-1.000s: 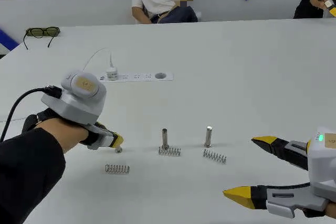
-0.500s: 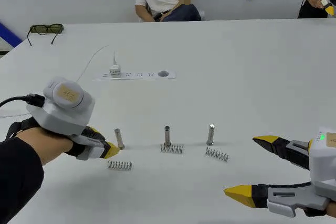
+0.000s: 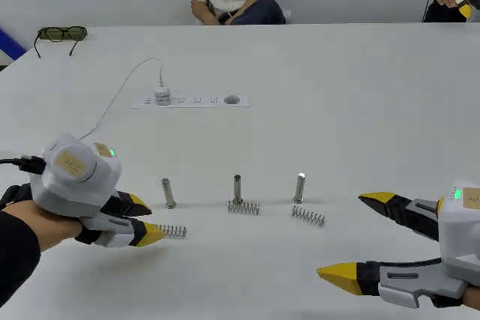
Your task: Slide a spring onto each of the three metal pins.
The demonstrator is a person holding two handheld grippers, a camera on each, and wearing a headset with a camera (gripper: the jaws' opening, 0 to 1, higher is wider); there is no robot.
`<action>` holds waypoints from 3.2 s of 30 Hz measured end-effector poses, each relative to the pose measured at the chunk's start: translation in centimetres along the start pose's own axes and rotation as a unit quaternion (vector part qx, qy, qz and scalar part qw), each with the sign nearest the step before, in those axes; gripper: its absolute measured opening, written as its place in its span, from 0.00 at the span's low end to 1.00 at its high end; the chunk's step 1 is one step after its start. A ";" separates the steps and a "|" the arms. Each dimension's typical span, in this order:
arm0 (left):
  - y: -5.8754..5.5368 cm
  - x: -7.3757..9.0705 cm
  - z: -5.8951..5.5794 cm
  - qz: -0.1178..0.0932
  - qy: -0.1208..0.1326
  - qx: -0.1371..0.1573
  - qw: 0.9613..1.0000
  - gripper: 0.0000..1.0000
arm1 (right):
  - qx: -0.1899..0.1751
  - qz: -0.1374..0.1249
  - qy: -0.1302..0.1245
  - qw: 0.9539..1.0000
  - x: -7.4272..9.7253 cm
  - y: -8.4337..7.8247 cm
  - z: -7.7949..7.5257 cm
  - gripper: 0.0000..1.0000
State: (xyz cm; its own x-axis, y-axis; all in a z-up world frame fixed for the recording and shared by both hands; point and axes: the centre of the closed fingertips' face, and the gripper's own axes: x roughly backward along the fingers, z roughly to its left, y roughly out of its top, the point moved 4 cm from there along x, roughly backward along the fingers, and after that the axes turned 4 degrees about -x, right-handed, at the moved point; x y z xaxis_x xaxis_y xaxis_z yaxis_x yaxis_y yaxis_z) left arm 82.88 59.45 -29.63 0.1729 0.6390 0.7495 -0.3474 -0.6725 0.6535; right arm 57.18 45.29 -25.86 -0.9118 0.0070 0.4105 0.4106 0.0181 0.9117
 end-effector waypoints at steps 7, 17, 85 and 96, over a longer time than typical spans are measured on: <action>-0.2 -0.8 0.1 0.000 -0.024 -0.027 0.999 0.28 | -0.003 0.003 -0.002 1.000 0.0 -0.1 0.0 0.79; -0.8 -1.5 -0.1 0.013 -0.039 -0.039 0.998 0.22 | -0.004 0.005 -0.005 1.000 0.0 -0.2 -0.1 0.79; 6.7 -0.7 -7.7 -0.096 -0.110 -0.107 0.984 0.10 | 0.027 0.012 0.154 0.988 -4.5 4.1 4.7 0.31; 8.2 -0.1 -8.9 -0.118 -0.119 -0.124 0.978 0.10 | 0.028 0.016 0.179 0.983 -5.5 4.7 5.9 0.28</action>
State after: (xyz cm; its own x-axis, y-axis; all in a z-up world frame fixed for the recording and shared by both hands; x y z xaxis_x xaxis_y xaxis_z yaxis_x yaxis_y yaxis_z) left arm 71.77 57.21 -25.31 0.4749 0.6412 0.6028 -0.4787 -0.3865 0.7883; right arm 64.12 51.20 -23.99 -0.8355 -0.3438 0.4287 0.4290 0.0795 0.8998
